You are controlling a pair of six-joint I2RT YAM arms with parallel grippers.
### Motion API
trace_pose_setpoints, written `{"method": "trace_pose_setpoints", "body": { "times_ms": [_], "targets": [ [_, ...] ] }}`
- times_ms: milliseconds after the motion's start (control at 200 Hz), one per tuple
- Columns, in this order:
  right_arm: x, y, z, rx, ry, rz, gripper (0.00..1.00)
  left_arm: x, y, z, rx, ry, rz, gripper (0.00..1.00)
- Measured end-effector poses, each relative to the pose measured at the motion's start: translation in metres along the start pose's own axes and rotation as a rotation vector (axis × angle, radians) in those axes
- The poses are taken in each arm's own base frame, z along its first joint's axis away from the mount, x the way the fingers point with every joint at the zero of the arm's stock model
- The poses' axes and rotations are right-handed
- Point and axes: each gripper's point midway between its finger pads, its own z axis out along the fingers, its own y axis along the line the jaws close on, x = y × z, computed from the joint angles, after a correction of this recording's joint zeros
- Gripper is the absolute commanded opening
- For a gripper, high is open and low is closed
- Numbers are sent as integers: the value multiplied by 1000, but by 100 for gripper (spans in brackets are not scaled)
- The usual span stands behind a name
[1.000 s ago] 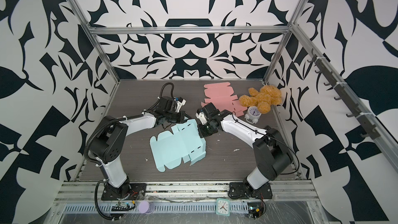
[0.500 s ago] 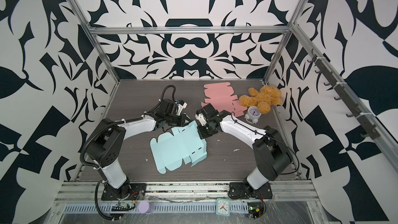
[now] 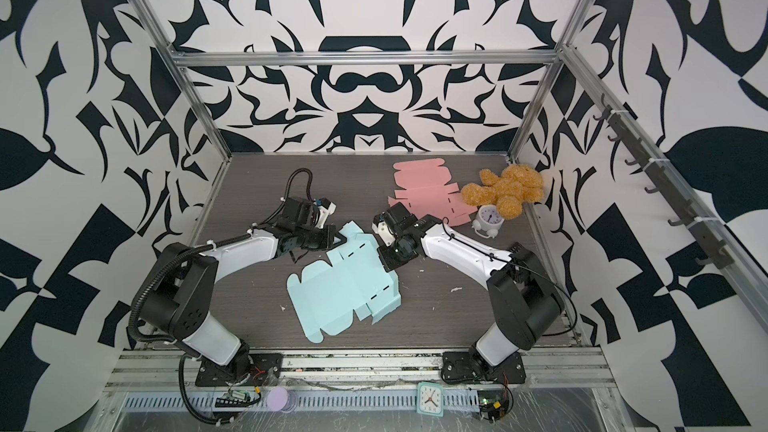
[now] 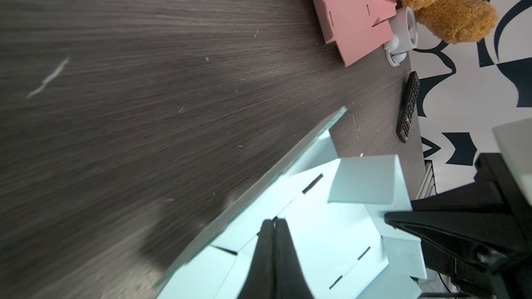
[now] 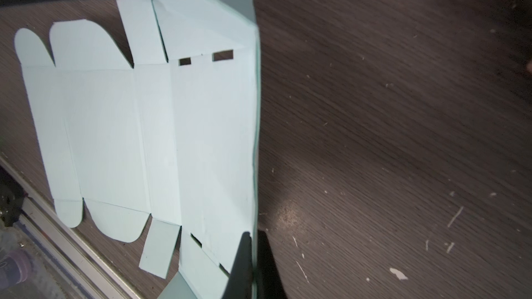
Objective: Fold the paper box
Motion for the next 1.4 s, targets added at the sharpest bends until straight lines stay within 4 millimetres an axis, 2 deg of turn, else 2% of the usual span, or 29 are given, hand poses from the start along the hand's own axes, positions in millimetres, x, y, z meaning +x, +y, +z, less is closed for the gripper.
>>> {"method": "trace_pose_setpoints", "body": {
  "times_ms": [185,355,645,915,1220,1400],
  "targets": [
    [2,-2,0,14,5,-4,0,0,19,-17,-29,-28,-36,0],
    [1,-2,-1,18,7,-11,0,2,49,-29,-75,-56,-103,0],
    [-1,1,-3,21,2,-28,0,12,69,-10,-79,-28,-161,0],
    [-1,0,-3,23,2,-28,0,13,68,-5,-49,-19,-168,0],
    [-7,3,-5,20,-10,-36,0,25,67,-6,-36,6,-178,0],
    [-11,4,-5,20,-14,-40,0,22,60,-9,-26,-5,-160,0]
  ]
}}
